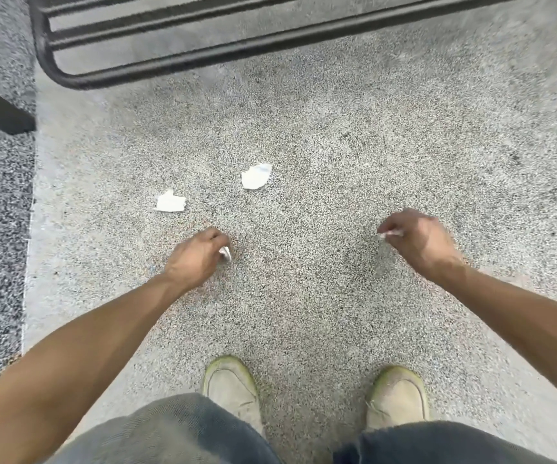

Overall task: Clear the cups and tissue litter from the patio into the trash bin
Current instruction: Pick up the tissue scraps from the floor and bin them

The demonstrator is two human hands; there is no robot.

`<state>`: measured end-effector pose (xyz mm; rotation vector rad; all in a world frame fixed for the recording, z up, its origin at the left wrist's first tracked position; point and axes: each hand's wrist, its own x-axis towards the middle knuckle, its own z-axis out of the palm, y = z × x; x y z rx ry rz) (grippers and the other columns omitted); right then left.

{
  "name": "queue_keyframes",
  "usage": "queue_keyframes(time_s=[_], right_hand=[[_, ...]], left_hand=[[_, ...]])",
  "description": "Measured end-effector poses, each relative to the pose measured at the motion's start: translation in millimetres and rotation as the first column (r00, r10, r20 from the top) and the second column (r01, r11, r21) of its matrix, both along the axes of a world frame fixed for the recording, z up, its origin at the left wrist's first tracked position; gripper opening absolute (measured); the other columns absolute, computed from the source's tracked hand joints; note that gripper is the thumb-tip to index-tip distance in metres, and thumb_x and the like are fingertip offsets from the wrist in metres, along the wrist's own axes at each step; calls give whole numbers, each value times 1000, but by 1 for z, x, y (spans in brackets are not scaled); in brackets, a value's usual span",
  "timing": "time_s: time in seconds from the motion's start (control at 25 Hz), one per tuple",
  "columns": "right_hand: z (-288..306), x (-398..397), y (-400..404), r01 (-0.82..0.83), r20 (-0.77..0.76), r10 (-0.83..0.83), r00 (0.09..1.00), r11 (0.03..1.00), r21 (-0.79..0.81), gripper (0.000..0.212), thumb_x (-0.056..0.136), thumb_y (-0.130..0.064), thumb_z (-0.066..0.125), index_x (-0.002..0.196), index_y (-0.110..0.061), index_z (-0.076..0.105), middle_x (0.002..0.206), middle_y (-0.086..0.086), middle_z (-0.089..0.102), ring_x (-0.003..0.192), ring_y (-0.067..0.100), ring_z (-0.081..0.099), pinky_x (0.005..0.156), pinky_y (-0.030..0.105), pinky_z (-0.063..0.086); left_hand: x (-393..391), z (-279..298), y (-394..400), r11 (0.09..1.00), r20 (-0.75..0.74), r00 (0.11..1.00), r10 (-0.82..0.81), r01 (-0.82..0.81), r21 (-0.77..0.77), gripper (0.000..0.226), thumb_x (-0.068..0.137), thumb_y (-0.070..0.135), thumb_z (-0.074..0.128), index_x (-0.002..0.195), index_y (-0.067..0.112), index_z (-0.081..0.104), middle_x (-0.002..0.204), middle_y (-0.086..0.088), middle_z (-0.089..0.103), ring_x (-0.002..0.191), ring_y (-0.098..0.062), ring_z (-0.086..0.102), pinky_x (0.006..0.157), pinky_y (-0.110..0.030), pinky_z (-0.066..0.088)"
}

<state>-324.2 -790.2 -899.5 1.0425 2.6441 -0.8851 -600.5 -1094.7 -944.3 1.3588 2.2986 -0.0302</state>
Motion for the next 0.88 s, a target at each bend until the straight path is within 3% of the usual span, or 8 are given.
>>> queue_keyframes(time_s=[0.12, 0.24, 0.4, 0.48, 0.56, 0.68, 0.8, 0.88], right_hand=[[10, -71, -3, -115, -65, 115, 991, 993, -2, 16, 86, -11, 67, 95, -25, 69, 96, -7, 63, 78, 9, 62, 55, 13, 42], [6, -131, -12, -196, -161, 189, 969, 980, -29, 19, 85, -10, 66, 97, -24, 68, 99, -4, 69, 81, 8, 63, 63, 15, 44], [-21, -191, -26, -248, -95, 239, 966, 964, -94, 33, 85, -4, 64, 109, -26, 64, 107, -1, 66, 88, 13, 65, 67, 21, 53], [-34, -215, -30, -274, -57, 270, 961, 960, -67, 48, 80, -2, 68, 119, -29, 58, 116, 0, 60, 97, 18, 63, 75, 24, 54], [-44, -238, -35, -328, -9, 328, 945, 943, -56, 71, 73, -2, 75, 131, -32, 49, 133, 4, 49, 113, 25, 58, 86, 26, 48], [-56, -258, -46, -362, 53, 367, 929, 928, -93, 84, 71, -2, 77, 139, -35, 39, 145, 6, 37, 120, 29, 52, 87, 28, 47], [-62, -257, -52, -371, 52, 373, 926, 928, -33, 59, 79, -2, 70, 129, -27, 52, 130, 5, 47, 104, 26, 58, 82, 29, 50], [-62, -252, -55, -371, 17, 371, 929, 928, 29, 37, 85, -5, 65, 118, -20, 61, 119, 6, 56, 96, 25, 60, 81, 35, 53]], left_hand=[[-31, 12, -3, 967, 22, 970, 243, -244, 71, 23, 92, 16, 61, 109, 30, 59, 101, 6, 58, 82, -18, 64, 54, -24, 50], [-62, 20, -10, 881, 58, 884, 463, -466, 78, 41, 91, 13, 61, 125, 35, 51, 107, 5, 67, 74, -13, 66, 43, -24, 49], [-90, 21, -5, 731, 179, 718, 673, -682, -11, 82, 84, 14, 73, 145, 48, 28, 110, 10, 67, 69, -17, 67, 52, -35, 57], [-100, 15, 2, 688, 229, 659, 716, -721, -75, 90, 85, 16, 73, 147, 51, 20, 106, 16, 59, 66, -19, 67, 51, -35, 57], [-111, 8, 10, 645, 259, 602, 755, -753, -131, 81, 88, 18, 70, 149, 47, 23, 108, 19, 59, 63, -14, 66, 49, -31, 56], [-120, -1, 16, 681, 227, 645, 729, -717, -147, 67, 86, 13, 72, 143, 31, 42, 121, 8, 65, 59, -11, 65, 38, -21, 46], [-119, -2, 16, 705, 141, 691, 709, -701, -108, 30, 87, 18, 71, 116, 23, 62, 100, -2, 69, 61, -13, 66, 41, -15, 44], [-116, -3, 16, 735, 62, 733, 678, -674, -77, 21, 87, 22, 71, 107, 24, 67, 97, -2, 69, 70, -15, 68, 49, -20, 49]])
